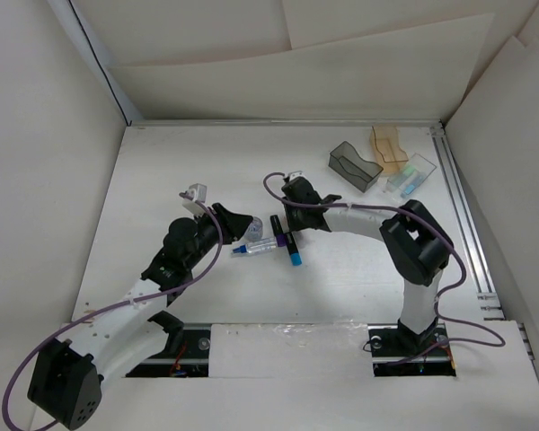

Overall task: Sort the stationery into containers
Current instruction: Pick up the pen from the center of the board, then place the pen in the storage box.

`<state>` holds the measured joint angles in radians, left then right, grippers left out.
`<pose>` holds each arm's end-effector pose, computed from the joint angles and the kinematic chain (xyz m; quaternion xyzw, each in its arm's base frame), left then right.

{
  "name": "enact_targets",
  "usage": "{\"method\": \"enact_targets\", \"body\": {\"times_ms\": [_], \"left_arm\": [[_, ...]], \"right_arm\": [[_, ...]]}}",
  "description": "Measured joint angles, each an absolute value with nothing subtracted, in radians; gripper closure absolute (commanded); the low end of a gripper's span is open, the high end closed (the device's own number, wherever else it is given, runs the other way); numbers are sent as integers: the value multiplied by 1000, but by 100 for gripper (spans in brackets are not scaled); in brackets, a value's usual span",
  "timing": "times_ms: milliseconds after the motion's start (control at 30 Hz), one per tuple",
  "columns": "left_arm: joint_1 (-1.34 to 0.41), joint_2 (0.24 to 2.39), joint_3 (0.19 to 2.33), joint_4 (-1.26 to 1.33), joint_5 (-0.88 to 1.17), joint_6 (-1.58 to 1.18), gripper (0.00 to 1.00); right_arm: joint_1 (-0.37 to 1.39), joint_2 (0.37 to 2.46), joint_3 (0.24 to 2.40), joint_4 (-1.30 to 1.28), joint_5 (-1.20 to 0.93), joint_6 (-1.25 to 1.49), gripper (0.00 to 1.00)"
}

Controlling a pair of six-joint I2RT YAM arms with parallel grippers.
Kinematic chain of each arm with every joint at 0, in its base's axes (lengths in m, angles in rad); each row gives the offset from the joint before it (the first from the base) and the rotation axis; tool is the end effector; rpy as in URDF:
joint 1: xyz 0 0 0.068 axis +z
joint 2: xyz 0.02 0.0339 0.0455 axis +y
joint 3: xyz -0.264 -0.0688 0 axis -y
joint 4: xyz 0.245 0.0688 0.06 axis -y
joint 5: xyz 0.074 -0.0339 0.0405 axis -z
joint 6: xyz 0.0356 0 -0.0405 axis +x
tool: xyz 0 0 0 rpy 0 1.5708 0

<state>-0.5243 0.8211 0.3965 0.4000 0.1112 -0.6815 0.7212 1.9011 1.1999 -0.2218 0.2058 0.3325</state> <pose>0.1689 -0.1022 0.2578 -0.0174 0.7155 -0.4281 0.5518 0.3031 0.2568 0.1642 -0.1500 0.9315 0.0750 0.3226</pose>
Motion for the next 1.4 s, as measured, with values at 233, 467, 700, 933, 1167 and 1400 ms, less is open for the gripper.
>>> {"method": "enact_targets", "body": {"times_ms": [233,467,700,933,1167,1400], "left_arm": [[-524,822,386,400,112,-682,67],[-524,845,386,408,120,-681,67],[-524,855,385,415,127,-681,67],[-524,857,385,422,130,-681,67],[-524,857,385,422,131,-682,67],[-524,857,385,422,130,-682,66]], "right_arm": [[714,1902,1203,-213,244,340,97],[547,1734,1202,-222,267,357,99],[98,1552,1202,-164,314,451,99],[-143,1658,1223,-172,350,567,99],[-150,1834,1320,-197,362,584,93],[-149,1842,1330,-202,360,584,69]]}}
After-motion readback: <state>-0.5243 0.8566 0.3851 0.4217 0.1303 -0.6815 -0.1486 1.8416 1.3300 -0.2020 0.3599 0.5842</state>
